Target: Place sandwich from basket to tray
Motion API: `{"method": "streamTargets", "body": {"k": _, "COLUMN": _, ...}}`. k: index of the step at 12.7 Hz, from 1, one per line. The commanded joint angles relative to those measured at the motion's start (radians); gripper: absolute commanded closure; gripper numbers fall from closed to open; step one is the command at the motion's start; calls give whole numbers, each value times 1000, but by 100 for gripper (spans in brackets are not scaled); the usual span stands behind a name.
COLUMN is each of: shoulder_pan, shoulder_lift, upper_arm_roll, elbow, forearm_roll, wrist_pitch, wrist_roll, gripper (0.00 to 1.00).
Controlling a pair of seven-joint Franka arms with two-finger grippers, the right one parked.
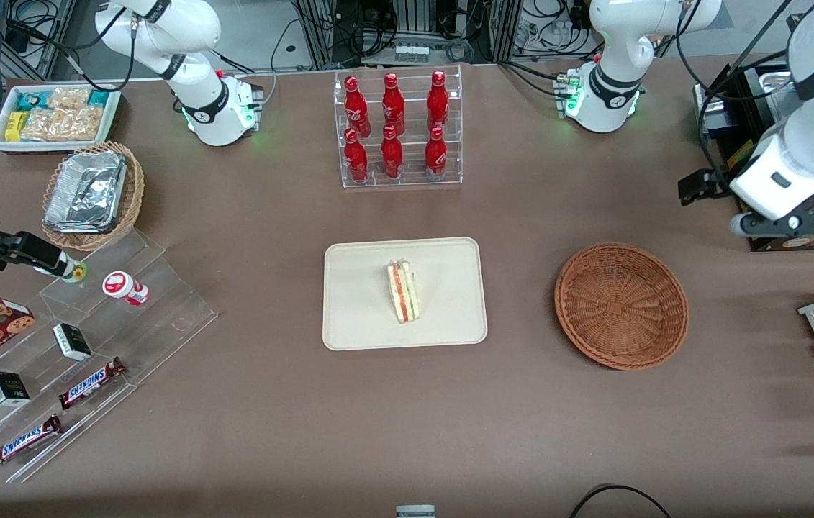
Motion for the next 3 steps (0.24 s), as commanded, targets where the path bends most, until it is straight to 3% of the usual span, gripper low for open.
{"method": "streamTargets", "body": {"k": 1, "shoulder_pan": -4, "shoulder_lift": -44, "upper_arm_roll": 17, "elbow": 6, "forearm_roll": -15, "wrist_pitch": -43, "wrist_roll": 15, "gripper": 0}}
{"method": "streamTargets", "body": {"k": 3, "shoulder_pan": -4, "shoulder_lift": -55, "upper_arm_roll": 17, "elbow": 12, "forearm_roll": -15, "wrist_pitch": -61, "wrist_roll": 15, "gripper": 0}}
